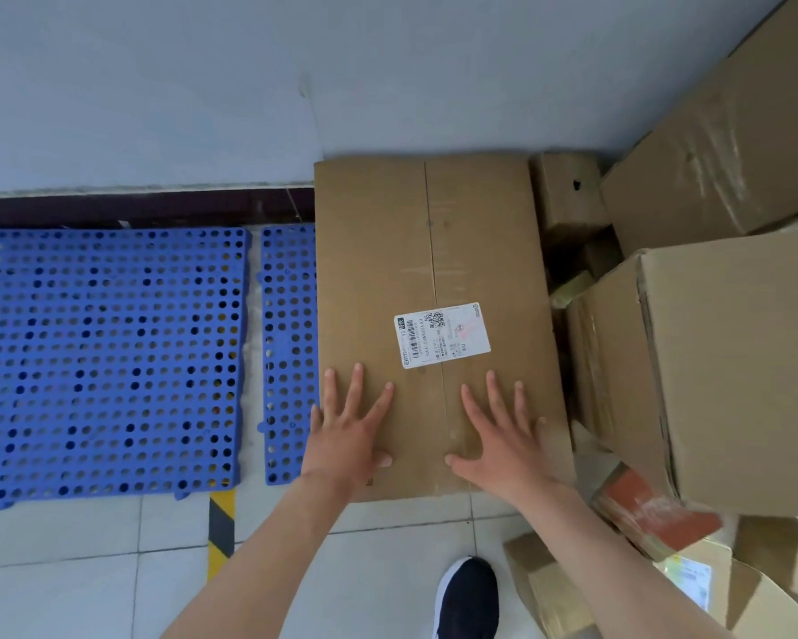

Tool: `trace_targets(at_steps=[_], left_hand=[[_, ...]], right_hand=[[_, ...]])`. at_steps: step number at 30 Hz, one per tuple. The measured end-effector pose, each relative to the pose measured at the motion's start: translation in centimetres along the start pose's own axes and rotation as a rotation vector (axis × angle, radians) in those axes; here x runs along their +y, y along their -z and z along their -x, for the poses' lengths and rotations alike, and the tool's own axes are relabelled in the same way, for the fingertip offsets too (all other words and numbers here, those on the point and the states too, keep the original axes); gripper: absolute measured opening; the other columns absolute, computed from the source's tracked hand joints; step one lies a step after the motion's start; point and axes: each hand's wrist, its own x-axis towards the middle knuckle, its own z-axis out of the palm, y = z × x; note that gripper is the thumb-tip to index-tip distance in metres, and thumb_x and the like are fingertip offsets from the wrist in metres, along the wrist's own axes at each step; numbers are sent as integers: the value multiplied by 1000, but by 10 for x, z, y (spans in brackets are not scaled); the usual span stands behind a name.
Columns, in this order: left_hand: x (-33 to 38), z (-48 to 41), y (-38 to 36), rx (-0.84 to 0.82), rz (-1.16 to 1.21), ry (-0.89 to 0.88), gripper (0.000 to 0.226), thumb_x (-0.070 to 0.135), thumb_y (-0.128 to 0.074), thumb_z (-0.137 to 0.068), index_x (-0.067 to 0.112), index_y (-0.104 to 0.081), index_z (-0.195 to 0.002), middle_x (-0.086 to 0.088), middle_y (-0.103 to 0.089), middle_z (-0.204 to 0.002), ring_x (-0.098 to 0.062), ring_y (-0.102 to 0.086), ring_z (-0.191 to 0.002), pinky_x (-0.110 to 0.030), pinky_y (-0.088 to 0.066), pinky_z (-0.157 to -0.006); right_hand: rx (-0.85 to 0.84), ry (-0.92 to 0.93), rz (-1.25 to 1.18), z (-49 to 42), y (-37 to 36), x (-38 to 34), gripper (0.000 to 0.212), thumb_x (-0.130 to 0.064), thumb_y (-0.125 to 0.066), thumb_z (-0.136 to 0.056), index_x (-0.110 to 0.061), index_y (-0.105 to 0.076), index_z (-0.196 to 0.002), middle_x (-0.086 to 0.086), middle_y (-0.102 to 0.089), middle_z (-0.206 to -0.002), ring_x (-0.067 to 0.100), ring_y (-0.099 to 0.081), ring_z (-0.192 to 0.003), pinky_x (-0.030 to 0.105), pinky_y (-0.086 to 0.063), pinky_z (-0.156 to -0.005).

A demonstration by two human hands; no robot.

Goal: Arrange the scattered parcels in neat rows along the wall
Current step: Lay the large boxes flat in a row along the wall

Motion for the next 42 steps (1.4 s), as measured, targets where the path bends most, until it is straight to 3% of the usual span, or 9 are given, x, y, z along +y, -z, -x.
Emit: trace_targets(at_steps=[13,18,22,26,30,33,35,38,42], left_hand=[[90,106,133,4,164,-28,65,25,-36,-101,31,-2,-156,-6,-1,-165,-27,8,-150,-50,-5,-121],[168,121,251,308,135,-232,55,35,-28,-104,29,-12,-156,2,-22,-161,-18,-7,-150,-43,-7,-121],[248,127,315,288,64,-369,56,42,-26,-104,32,-7,-156,5,-16,-163,-15,-1,-150,-44,-3,-121],[328,122,345,211,-28,-459,64,52,-31,-102,34,-2,-156,2,-13,-164,-18,-2,-151,-48,-6,-120],[397,113,348,79,26,-500,89,65,-50,-90,34,1,-156,3,-12,-164,-19,-5,-150,-54,-14,-119],[436,99,338,-43,66,-466,110,69,-64,-77,33,4,-156,3,-11,-164,-19,-8,-150,-53,-22,-118],[452,84,331,-104,125,-398,122,68,-71,-70,31,7,-156,0,-11,-164,-21,-13,-149,-50,-26,-117],[463,63,319,-93,66,-340,130,71,-75,-64,29,8,-155,-6,-14,-163,-26,-17,-148,-53,-26,-116],[471,62,309,2,86,-339,119,67,-78,-63,21,-14,-152,-13,-28,-153,-32,-26,-140,-48,-32,-108]], right_hand=[[83,146,-420,172,84,-35,65,-37,-38,-100,-35,-4,-156,-12,17,-161,17,14,-150,34,-7,-121],[371,199,-450,229,163,-3,51,-26,-39,-98,-27,-37,-149,-12,-13,-162,10,0,-150,31,-40,-109],[645,103,-431,256,238,53,46,-20,-49,-99,-22,-47,-144,-2,-34,-156,17,-20,-148,29,-30,-113],[941,-114,-445,283,298,128,46,-6,-64,-89,-15,-60,-134,8,-53,-143,31,-40,-139,49,-37,-112],[1045,-530,-603,310,306,196,65,-22,-64,-90,-15,-38,-149,16,-29,-157,35,-18,-147,59,-24,-115],[984,-765,-1034,322,277,210,96,-47,-62,-88,-34,7,-154,0,9,-164,29,-4,-150,56,-32,-112],[842,-777,-1347,317,256,208,113,-57,-65,-83,-40,25,-148,-3,11,-164,28,-12,-149,52,-36,-110],[690,-673,-1602,295,239,210,123,-63,-70,-77,-32,24,-150,3,-13,-164,24,-27,-146,48,-33,-114],[714,-714,-1677,275,239,209,130,-75,-70,-65,-25,9,-154,2,-13,-164,22,-21,-148,44,-29,-117]])
